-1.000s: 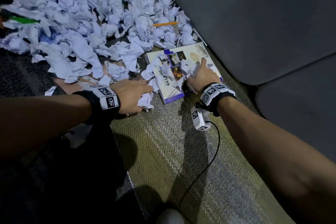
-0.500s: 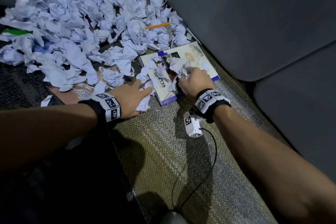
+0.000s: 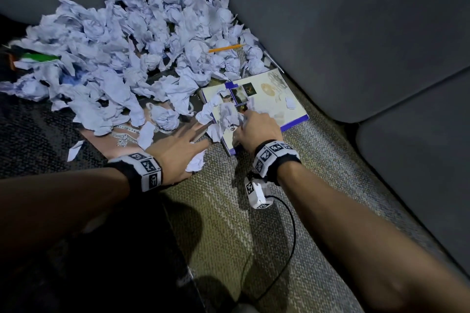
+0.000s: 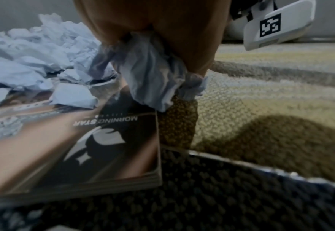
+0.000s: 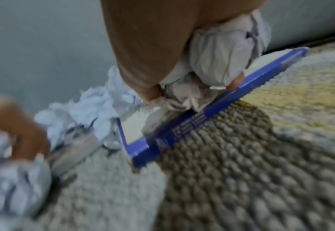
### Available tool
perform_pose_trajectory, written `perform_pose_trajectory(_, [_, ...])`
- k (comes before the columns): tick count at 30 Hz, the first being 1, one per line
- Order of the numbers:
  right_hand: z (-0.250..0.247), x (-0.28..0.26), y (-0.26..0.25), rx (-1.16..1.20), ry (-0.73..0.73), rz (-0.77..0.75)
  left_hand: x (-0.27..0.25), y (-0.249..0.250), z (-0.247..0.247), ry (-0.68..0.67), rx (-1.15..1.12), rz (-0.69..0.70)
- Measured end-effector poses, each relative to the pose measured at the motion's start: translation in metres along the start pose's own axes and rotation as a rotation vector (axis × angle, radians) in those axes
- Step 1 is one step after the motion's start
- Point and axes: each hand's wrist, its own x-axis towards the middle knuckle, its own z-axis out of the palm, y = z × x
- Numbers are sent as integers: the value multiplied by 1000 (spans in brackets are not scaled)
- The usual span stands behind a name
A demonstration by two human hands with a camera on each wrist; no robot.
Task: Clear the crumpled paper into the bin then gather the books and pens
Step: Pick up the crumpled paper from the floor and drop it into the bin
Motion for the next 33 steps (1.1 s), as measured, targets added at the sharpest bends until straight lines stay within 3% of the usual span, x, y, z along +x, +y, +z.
perform_pose_trajectory(5, [-12,0,-10,96,176,-8,-10,-6,2,-43,-103,-68])
perform_pose_trajectory(8, [-14,-1,-29,63,174,-91,-17,-13,5,-52,-84,-42])
perform_pose_trajectory(11, [-13,-1,-39,43,155,-152,-23,-28,-2,43,-188,-102])
perform_pose_trajectory(20, [17,-10,-53,-160,60,-305,-52,-54,-9,471,-801,-502])
perform_pose_trajectory(27, [-3,-11,-60,-84,57,-331,-61,-80,-15,532,-957,-642])
perform_pose_trajectory(33, [-30,-26,-93,-8,108,-443,-78,-89,-30,556,-1012,-638])
